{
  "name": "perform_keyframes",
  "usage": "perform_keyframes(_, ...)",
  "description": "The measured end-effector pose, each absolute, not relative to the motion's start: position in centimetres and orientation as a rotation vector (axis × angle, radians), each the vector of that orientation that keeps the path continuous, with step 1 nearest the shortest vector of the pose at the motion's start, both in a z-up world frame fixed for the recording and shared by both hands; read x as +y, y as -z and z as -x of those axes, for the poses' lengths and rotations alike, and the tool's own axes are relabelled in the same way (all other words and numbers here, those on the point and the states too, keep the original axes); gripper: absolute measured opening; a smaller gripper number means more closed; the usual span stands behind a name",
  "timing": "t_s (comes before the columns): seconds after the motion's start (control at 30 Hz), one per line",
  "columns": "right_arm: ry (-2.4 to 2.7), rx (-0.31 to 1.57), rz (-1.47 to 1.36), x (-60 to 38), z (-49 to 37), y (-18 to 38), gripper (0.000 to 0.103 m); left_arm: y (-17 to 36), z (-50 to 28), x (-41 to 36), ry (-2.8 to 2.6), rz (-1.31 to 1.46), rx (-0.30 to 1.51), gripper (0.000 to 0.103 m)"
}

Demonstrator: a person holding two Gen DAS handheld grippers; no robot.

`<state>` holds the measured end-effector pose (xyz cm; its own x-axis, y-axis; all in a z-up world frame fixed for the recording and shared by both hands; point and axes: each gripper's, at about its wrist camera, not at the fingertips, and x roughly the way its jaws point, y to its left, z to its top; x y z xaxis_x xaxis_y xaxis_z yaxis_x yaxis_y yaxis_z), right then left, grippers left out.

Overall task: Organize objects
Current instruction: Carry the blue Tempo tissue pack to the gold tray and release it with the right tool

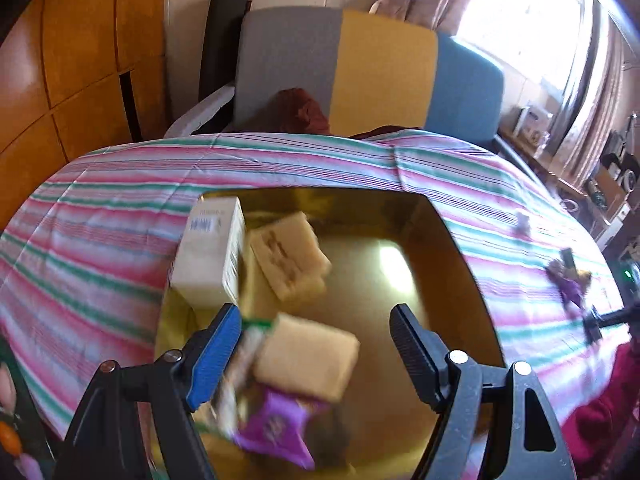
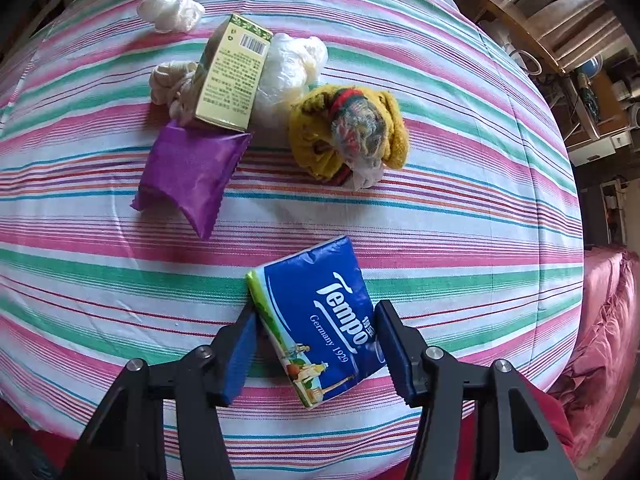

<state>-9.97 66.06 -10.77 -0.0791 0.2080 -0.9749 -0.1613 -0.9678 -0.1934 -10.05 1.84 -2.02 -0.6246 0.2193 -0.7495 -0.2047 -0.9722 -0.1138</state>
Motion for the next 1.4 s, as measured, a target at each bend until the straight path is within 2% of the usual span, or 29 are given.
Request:
perform_keyframes(0.23,-2.180,0.011,1.878,67.5,9.8,9.2,0.051,3.2,5.6,3.1,-2.612,1.208,-0.025,0.078)
perform_keyframes(0.37,-2.183,0.014,1.900,67.8,10.2,9.2,0.050,3.5,4.7,3.8,-2.583,1.220,-0.023,0.077)
perform_keyframes(0.5,-2.149,-0.014,1.929,67.7,10.4,9.8,0.058,3.4,4.1,4.4,-2.559,1.212,-0.032,0.077)
perform_keyframes(0.53,-2.126,0.015,1.940,67.6,10.3,10.1,0.066,3.3,3.9,4.5,-2.557,1.209,-0.033,0.077)
perform_keyframes(0.57,-2.106,0.049,1.935,68.2,10.3,10.1,0.071,3.3,3.7,4.6,-2.553,1.205,-0.032,0.077)
perform_keyframes(0.83,-2.107,0.195,1.936,70.3,10.3,9.9,0.075,3.1,3.1,4.9,-2.544,1.197,-0.031,0.077)
perform_keyframes(0.9,-2.080,0.188,1.973,70.3,10.6,10.4,0.074,3.0,3.0,5.1,-2.551,1.198,-0.029,0.077)
perform_keyframes(0.97,-2.087,0.196,1.994,70.4,10.8,10.5,0.058,3.0,3.0,5.1,-2.571,1.206,-0.006,0.077)
perform_keyframes(1.03,-2.111,0.189,1.978,70.3,10.8,10.1,0.054,3.0,2.9,5.1,-2.609,1.212,0.027,0.075)
perform_keyframes(1.1,-2.121,0.170,1.966,70.2,10.8,9.8,0.054,2.7,2.8,4.9,-2.642,1.210,0.046,0.069)
perform_keyframes(1.4,-2.242,0.101,1.754,69.4,9.9,5.8,0.054,2.3,3.0,3.3,-2.729,1.193,0.065,0.069)
